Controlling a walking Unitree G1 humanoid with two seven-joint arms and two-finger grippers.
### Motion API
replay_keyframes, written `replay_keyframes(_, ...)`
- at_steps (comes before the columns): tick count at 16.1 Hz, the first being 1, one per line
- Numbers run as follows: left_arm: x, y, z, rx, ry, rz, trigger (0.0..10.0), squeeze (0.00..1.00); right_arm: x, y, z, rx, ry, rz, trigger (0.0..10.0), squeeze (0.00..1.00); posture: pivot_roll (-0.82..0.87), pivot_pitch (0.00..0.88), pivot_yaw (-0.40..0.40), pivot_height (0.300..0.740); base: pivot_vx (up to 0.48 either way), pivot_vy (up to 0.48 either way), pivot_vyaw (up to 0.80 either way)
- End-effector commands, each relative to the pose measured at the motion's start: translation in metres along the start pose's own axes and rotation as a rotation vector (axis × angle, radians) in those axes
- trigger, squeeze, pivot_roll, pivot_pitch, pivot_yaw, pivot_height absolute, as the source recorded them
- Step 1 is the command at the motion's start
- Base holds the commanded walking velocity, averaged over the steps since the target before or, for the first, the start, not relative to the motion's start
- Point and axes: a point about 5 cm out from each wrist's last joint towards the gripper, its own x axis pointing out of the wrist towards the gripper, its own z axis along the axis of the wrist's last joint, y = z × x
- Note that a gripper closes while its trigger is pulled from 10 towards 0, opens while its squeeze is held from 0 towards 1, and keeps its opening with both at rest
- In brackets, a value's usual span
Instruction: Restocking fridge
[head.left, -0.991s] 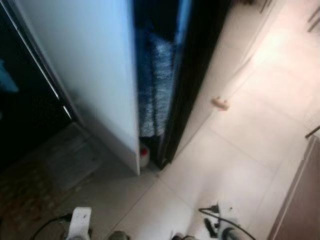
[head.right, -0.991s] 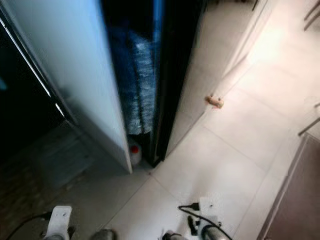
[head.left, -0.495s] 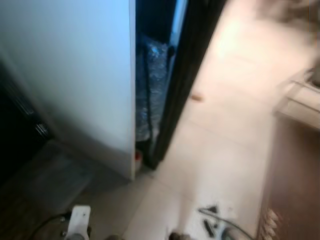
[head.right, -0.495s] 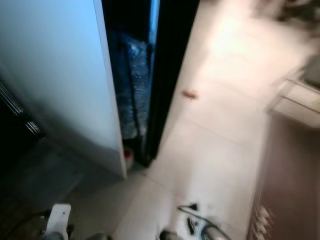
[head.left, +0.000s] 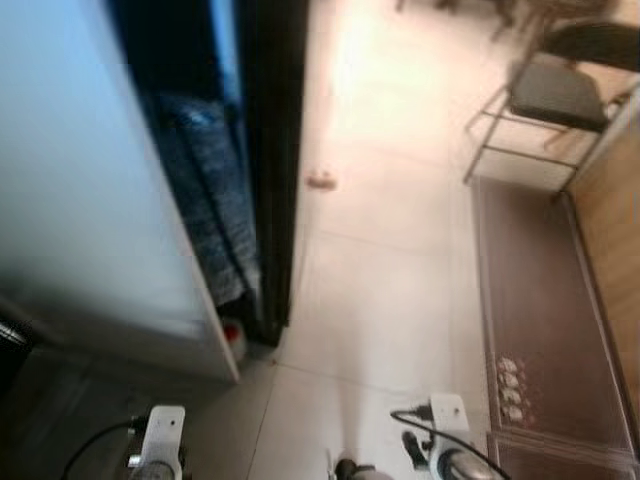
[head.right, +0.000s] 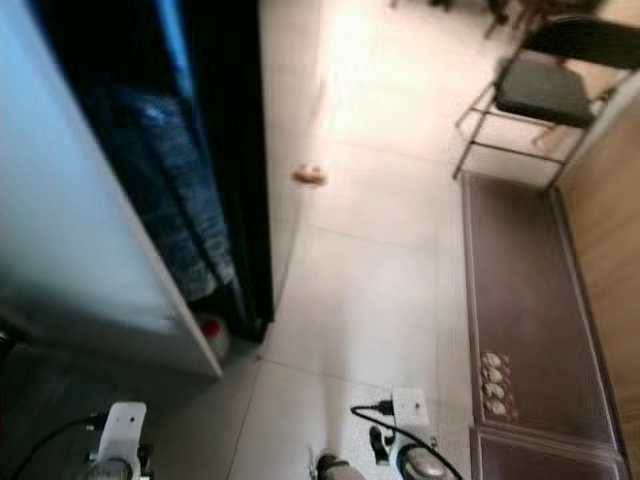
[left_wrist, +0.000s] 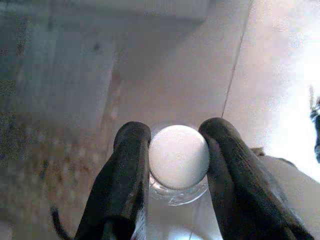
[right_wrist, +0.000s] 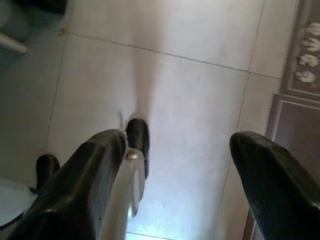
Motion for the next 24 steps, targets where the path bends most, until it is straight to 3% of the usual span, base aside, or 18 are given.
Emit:
replay_keyframes(1,-0.002,0.001,-0.014,0.031,0.049,-0.006,10.0,0.0,-0.001,0.0,-0.009,0.024,0.028,-0.007,10.0,0.0,0.02,0.16,-0.054,0.74,0.0,0.0,-0.77)
replay_keyframes(7,-0.002,0.004,-0.014,0.009,0.045,0.017,10.0,0.0,-0.001,-0.003,-0.007,0.007,0.025,-0.008,10.0,0.0,0.04,0.169,-0.073,0.74,0.0,0.0,-0.71)
replay_keyframes(12,-0.006,-0.008,-0.025,-0.003,0.074,0.003,10.0,0.0,-0.003,-0.015,-0.01,0.002,0.019,-0.027,10.0,0.0,0.01,0.184,-0.098,0.74,0.0,0.0,0.0)
replay_keyframes(14,-0.007,-0.015,-0.028,-0.053,0.084,0.005,10.0,0.0,-0.005,-0.023,-0.013,-0.013,0.022,-0.035,10.0,0.0,0.0,0.19,-0.104,0.74,0.0,0.0,0.0)
replay_keyframes(17,-0.008,-0.021,-0.03,-0.222,0.117,0.019,10.0,0.0,-0.008,-0.035,-0.015,-0.039,0.009,-0.055,10.0,0.0,-0.03,0.194,-0.08,0.74,0.0,0.0,0.0)
replay_keyframes(21,-0.008,-0.016,-0.032,-0.243,0.105,0.031,10.0,0.0,-0.009,-0.04,-0.015,-0.043,-0.005,-0.067,10.0,0.0,-0.05,0.204,-0.073,0.74,0.0,0.0,0.0)
replay_keyframes(24,-0.008,-0.005,-0.035,-0.273,0.1,0.065,10.0,0.0,-0.008,-0.032,-0.017,-0.077,0.014,-0.024,10.0,0.0,-0.02,0.186,-0.108,0.74,0.0,0.0,0.0)
